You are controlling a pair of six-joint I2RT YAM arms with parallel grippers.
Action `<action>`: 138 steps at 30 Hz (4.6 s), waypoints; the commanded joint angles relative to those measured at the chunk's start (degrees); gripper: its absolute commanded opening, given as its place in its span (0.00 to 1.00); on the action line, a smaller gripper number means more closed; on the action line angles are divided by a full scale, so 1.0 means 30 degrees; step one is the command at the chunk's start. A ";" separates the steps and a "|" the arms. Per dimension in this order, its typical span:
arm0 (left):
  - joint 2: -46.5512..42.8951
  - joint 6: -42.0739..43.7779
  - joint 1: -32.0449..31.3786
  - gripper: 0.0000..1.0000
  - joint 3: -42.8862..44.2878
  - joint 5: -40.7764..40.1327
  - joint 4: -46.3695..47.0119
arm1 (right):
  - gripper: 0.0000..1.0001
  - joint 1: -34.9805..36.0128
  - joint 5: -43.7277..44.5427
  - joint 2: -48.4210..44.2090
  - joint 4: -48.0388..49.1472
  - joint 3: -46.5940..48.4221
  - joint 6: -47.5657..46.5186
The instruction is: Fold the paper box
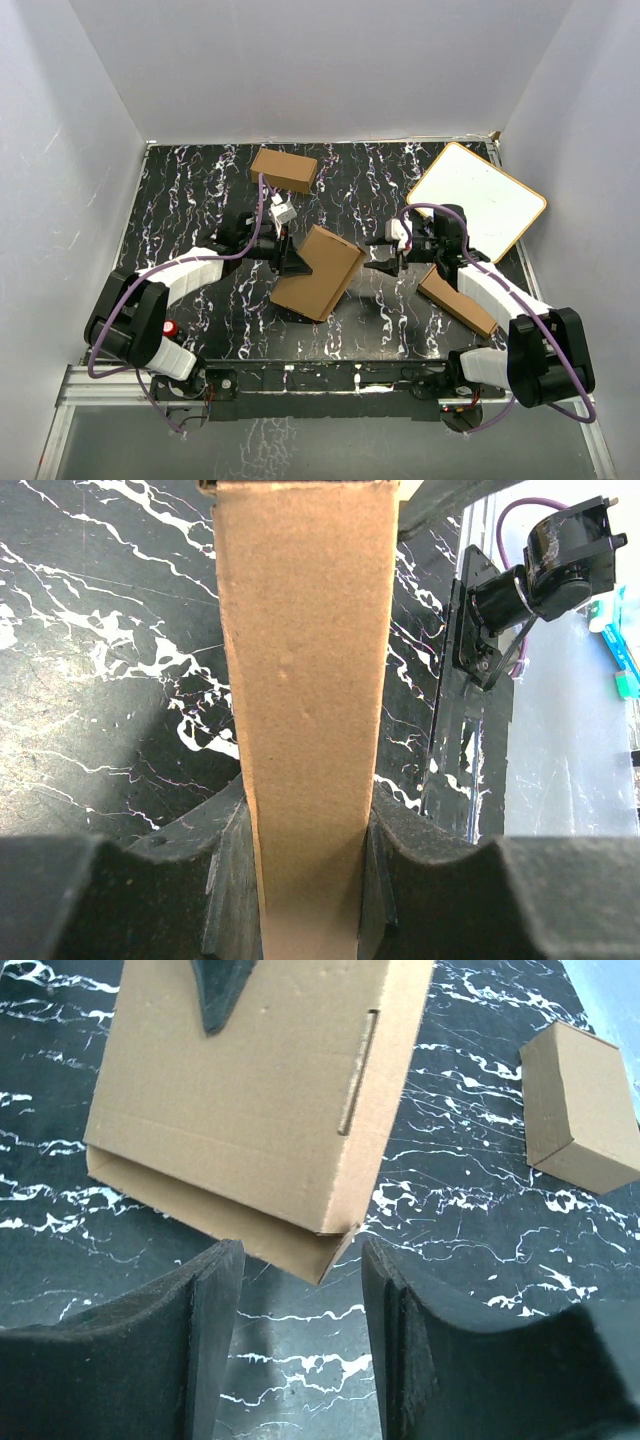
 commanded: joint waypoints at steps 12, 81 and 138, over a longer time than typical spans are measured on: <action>-0.0945 0.0898 -0.0075 0.00 -0.0386 0.0143 0.0623 | 0.33 0.0802 0.1180 0.0521 0.3905 -0.0199 0.2637; -0.1539 0.1318 -0.0075 0.00 -0.1833 -0.0299 0.1327 | 0.08 0.2101 0.2987 0.0457 0.2601 -0.1561 -0.0761; -0.1151 0.3144 -0.0866 0.00 -0.0245 -0.1459 -0.1078 | 0.08 -0.0327 0.2649 0.1066 -0.3896 0.1318 0.1037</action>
